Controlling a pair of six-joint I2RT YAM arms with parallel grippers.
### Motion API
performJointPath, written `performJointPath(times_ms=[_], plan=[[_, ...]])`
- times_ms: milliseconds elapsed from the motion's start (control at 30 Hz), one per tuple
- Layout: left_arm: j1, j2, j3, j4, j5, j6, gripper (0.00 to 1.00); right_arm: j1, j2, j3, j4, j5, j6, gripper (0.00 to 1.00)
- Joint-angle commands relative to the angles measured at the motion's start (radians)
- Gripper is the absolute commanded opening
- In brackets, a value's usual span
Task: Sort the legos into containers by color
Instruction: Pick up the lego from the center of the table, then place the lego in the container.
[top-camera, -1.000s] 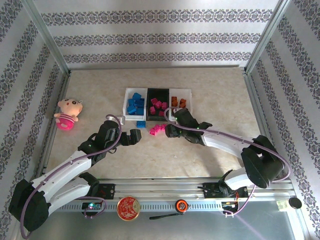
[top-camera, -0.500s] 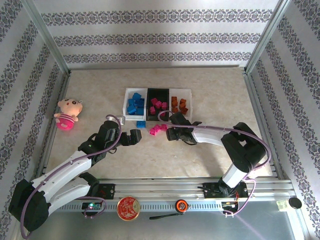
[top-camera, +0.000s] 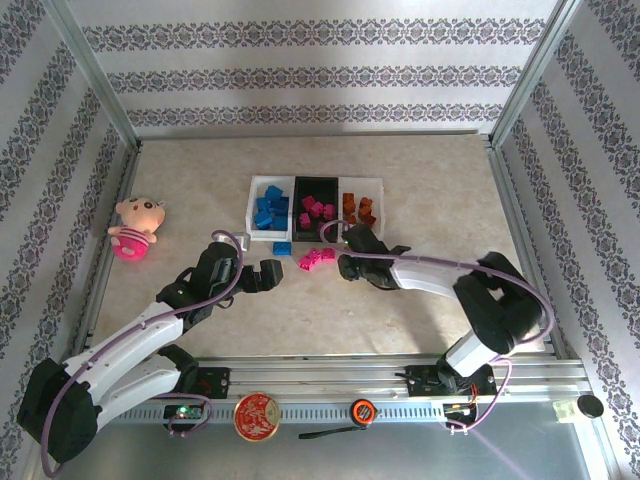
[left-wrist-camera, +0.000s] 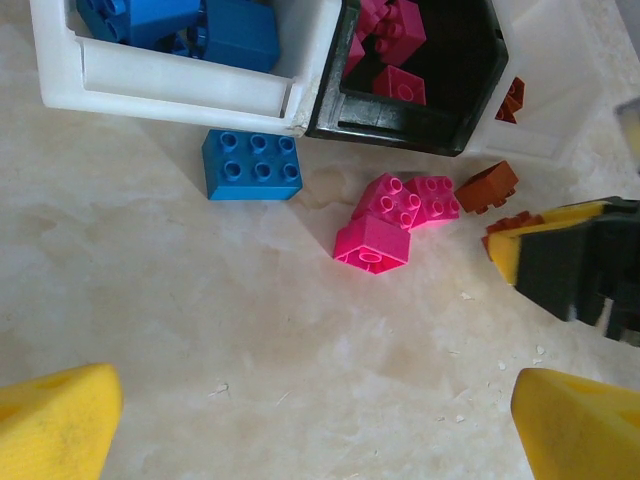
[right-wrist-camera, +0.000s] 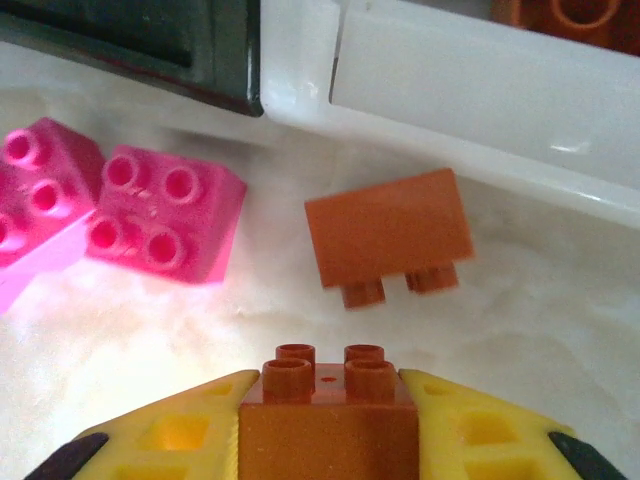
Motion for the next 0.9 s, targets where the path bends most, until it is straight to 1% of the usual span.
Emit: performJointPath(times_ms=[0, 133, 233, 333, 533, 700, 800, 867], plan=[[-0.011, 0.002, -0.016, 0.022, 0.005, 0.001, 1.00, 0.002, -0.141, -0.037, -0.021, -0.031, 0.001, 0.32], [-0.009, 0.012, -0.010, 0.023, 0.003, 0.007, 1.00, -0.006, -0.290, -0.021, -0.058, -0.028, -0.012, 0.32], [-0.010, 0.022, -0.014, 0.031, 0.004, 0.004, 1.00, -0.060, -0.303, 0.030, -0.059, -0.040, -0.018, 0.31], [-0.010, 0.034, -0.014, 0.040, 0.013, -0.001, 1.00, -0.120, -0.223, 0.117, -0.055, -0.051, -0.024, 0.30], [-0.010, 0.052, 0.003, 0.030, 0.025, 0.007, 1.00, -0.185, 0.019, 0.326, -0.068, -0.030, -0.036, 0.30], [-0.011, 0.074, 0.013, 0.030, 0.035, 0.018, 1.00, -0.228, 0.158, 0.435, -0.079, -0.023, -0.015, 0.31], [-0.011, 0.105, 0.025, 0.033, 0.048, 0.036, 1.00, -0.244, 0.211, 0.480, -0.089, -0.033, -0.005, 0.37], [-0.017, 0.138, 0.041, 0.033, 0.055, 0.049, 0.99, -0.251, 0.234, 0.501, -0.091, -0.047, -0.004, 0.46]])
